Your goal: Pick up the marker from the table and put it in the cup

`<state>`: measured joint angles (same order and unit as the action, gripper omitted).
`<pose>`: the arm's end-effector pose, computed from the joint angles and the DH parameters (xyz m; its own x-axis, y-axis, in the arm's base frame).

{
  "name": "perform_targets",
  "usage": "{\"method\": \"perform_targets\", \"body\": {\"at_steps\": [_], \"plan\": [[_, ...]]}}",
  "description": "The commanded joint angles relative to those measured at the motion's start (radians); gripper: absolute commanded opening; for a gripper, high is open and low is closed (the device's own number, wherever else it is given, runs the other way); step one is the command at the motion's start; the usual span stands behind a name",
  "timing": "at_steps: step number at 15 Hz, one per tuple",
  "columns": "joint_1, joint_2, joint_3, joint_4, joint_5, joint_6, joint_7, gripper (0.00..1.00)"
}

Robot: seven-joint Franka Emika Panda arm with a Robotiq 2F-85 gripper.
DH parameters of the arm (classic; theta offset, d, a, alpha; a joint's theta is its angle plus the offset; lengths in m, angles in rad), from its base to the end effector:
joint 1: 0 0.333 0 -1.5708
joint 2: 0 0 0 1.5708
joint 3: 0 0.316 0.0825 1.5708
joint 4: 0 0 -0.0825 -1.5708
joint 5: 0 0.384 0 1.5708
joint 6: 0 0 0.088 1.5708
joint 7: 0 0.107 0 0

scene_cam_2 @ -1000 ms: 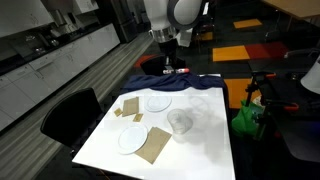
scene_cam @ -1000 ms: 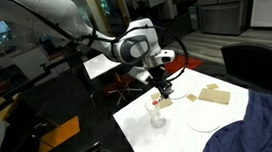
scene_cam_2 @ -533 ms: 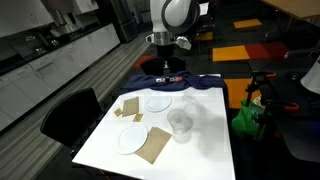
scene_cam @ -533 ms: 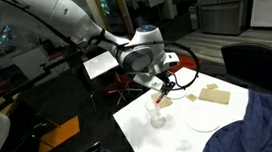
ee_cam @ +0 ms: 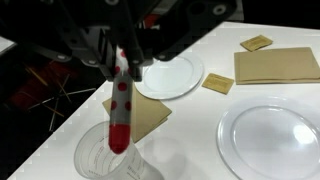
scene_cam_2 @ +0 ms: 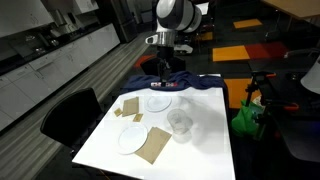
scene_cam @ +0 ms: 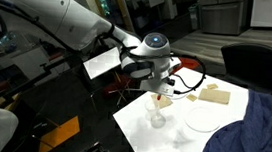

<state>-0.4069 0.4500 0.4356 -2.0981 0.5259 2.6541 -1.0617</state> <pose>0.5948 -0.0011 0.2315 0.7942 0.4680 0.3877 0.5746 -0.7860 -0.2282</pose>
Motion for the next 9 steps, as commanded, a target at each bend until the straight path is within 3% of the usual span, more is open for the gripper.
{"method": "perform_targets", "body": {"at_steps": [1, 4, 5, 9], "plan": [[-0.109, 0.023, 0.106, 0.002, 0.142, 0.002, -0.257, 0.05], [-0.196, 0.043, 0.189, 0.006, 0.248, -0.031, -0.467, 0.05], [-0.14, 0.028, 0.128, 0.014, 0.339, -0.073, -0.565, 0.05], [-0.055, 0.007, 0.014, 0.019, 0.511, -0.241, -0.802, 0.05]]}}
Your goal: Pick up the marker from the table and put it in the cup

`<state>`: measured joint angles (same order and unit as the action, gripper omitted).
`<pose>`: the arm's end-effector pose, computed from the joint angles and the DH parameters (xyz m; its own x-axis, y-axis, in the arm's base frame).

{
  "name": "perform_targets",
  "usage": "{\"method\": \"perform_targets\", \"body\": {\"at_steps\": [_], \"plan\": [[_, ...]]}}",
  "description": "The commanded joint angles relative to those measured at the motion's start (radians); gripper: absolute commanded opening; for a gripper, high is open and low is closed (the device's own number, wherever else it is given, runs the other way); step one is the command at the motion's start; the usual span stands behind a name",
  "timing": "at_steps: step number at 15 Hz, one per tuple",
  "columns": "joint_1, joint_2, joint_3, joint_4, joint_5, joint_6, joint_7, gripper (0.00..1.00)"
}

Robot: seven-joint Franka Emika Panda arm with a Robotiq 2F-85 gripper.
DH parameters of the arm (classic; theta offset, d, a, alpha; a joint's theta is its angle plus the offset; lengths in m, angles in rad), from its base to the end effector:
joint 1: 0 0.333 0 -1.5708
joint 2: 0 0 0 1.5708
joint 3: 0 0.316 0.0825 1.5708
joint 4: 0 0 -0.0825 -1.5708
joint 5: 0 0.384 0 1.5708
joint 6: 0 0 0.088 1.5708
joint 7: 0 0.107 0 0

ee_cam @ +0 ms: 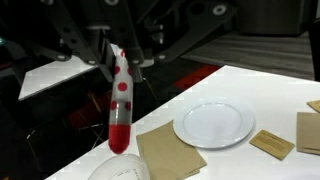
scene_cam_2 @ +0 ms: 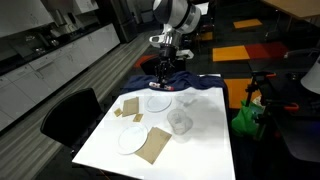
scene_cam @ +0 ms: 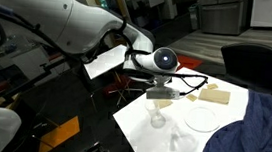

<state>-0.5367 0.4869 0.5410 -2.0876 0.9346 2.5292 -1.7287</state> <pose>0.5846 -0.0085 0.2177 0.5540 0.5244 0.6467 0.7984 -0.5548 -0.2341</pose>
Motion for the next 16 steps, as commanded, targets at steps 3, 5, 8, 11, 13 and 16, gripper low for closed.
{"method": "perform_targets", "body": {"at_steps": [3, 5, 8, 11, 13, 16], "plan": [[0.175, -0.04, -0.215, 0.007, 0.16, -0.241, -0.229, 0.05], [0.241, -0.025, -0.288, 0.016, 0.177, -0.243, -0.221, 0.2], [0.259, -0.024, -0.301, 0.017, 0.177, -0.247, -0.229, 0.05], [0.289, -0.021, -0.35, 0.026, 0.234, -0.256, -0.324, 0.05], [0.307, -0.02, -0.376, 0.023, 0.293, -0.276, -0.416, 0.05], [0.318, -0.014, -0.415, 0.024, 0.355, -0.368, -0.525, 0.05]]}}
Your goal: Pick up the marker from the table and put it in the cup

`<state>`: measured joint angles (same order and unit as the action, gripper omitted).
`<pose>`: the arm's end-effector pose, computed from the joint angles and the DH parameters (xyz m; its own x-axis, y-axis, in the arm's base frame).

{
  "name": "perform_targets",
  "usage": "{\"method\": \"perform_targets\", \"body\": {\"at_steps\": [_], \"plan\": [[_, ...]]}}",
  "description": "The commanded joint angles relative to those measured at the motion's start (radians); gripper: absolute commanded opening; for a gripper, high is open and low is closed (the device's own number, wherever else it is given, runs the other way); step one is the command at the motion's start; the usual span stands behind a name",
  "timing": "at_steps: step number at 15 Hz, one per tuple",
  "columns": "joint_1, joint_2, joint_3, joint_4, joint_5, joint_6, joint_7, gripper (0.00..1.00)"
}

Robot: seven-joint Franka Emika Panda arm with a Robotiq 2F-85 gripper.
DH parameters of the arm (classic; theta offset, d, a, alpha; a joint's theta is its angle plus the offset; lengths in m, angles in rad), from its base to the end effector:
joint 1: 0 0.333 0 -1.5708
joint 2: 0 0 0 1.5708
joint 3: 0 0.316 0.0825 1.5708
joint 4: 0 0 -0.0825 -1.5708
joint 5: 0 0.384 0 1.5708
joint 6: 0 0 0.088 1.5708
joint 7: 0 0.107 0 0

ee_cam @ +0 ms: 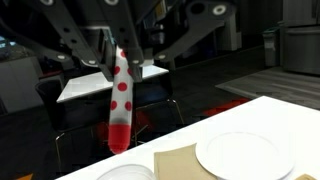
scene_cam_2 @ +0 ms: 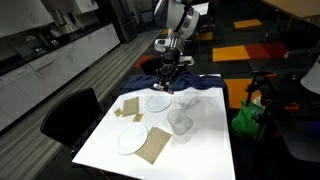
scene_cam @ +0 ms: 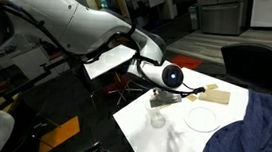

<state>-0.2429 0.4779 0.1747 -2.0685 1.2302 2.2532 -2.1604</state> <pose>0.5727 -0.0127 0.1925 0.3519 0.5189 0.7791 0.9120 -0.3775 -0.1604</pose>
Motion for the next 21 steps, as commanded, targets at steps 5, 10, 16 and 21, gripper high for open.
{"method": "perform_targets", "body": {"at_steps": [5, 10, 16, 21], "plan": [[0.038, 0.019, -0.112, 0.008, 0.061, -0.309, -0.192, 0.05], [0.062, 0.067, -0.147, 0.015, 0.073, -0.379, -0.283, 0.05], [0.088, 0.143, -0.148, 0.035, 0.106, -0.383, -0.378, 0.05], [0.097, 0.204, -0.152, 0.077, 0.121, -0.386, -0.39, 0.05]]}}
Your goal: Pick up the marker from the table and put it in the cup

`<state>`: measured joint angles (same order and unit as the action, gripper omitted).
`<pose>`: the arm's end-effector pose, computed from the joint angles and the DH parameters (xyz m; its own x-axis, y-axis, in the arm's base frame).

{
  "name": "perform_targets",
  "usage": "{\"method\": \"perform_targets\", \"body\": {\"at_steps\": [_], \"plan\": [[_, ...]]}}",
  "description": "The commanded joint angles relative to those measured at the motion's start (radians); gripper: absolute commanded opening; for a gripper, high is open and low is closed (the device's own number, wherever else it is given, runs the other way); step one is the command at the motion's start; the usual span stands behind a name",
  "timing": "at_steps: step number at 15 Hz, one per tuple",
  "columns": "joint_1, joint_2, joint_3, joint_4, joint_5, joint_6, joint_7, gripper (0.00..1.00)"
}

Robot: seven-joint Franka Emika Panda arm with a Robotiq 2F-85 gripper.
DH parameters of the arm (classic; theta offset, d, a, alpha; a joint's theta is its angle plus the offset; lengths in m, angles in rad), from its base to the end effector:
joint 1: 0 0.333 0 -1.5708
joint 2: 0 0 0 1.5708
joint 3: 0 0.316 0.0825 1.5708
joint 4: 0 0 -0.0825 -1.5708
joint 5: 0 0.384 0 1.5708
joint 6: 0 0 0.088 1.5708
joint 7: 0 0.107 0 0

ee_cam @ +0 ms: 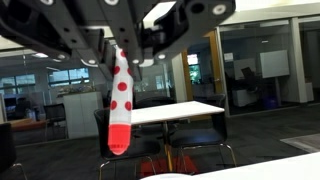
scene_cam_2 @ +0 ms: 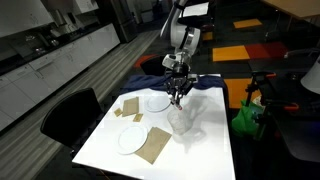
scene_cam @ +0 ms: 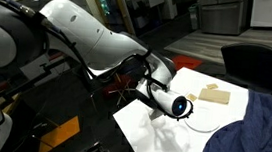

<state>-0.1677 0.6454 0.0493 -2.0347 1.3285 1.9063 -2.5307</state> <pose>0.5435 0.0069 0.1176 0.1426 0.3569 0.9232 0.9878 -0.1108 -0.1097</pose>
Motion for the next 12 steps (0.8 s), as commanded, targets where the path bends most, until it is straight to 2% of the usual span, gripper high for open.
{"method": "perform_targets", "body": {"at_steps": [1, 12], "plan": [[0.023, 0.047, -0.027, 0.052, 0.023, -0.037, -0.018, 0.05], [0.022, 0.168, -0.029, 0.15, 0.017, -0.034, -0.001, 0.05]]}}
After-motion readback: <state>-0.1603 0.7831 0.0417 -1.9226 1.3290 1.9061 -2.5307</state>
